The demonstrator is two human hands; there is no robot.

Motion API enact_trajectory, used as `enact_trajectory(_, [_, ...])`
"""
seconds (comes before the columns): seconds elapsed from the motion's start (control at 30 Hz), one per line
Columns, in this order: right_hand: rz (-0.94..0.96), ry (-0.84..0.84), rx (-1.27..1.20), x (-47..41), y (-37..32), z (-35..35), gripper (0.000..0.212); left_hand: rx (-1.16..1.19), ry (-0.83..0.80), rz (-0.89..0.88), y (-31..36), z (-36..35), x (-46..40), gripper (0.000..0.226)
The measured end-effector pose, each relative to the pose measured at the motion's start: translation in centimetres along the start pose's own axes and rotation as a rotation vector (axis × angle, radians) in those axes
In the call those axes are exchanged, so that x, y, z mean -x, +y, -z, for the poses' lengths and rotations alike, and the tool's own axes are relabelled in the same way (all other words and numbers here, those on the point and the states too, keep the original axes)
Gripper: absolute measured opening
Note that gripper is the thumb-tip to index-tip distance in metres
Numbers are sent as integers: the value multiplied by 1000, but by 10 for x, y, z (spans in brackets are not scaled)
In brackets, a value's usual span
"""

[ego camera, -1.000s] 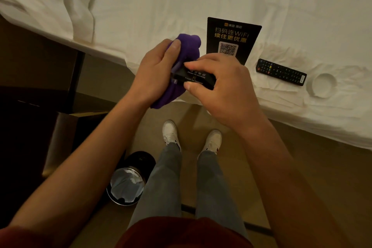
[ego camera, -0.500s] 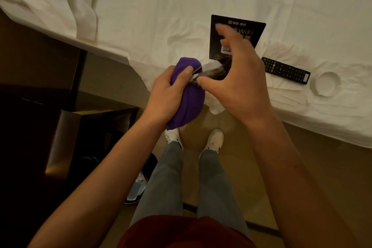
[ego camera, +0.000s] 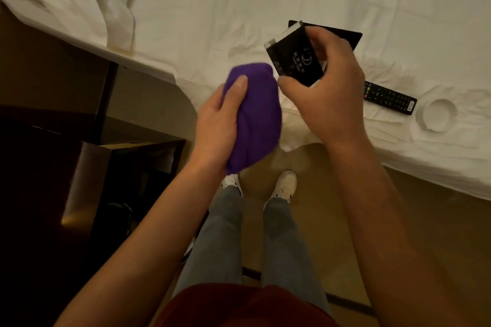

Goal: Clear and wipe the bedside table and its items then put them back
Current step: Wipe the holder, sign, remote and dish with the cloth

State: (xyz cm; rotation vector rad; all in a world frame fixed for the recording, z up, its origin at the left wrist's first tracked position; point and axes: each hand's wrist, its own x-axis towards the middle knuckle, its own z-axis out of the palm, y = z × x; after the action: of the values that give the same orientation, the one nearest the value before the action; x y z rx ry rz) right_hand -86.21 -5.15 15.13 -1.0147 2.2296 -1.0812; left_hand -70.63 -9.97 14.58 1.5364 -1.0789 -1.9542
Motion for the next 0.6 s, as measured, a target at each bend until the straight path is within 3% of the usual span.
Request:
enact_trajectory(0.1, [23, -100, 10, 1, 4, 7, 69, -281, 53, -325, 15, 4, -8, 21])
enact_trajectory(0.17, [56, -174, -7, 3, 6, 8, 70, -386, 31, -402, 20, 3, -14, 25])
enact_trajectory(0.4, [82, -411, 24, 3, 15, 23, 73, -499, -143, -385, 16, 18, -30, 25])
enact_trajectory(0.6, [82, -719, -6, 32, 11, 4, 74, -391, -142, -372, 20, 20, -46, 20])
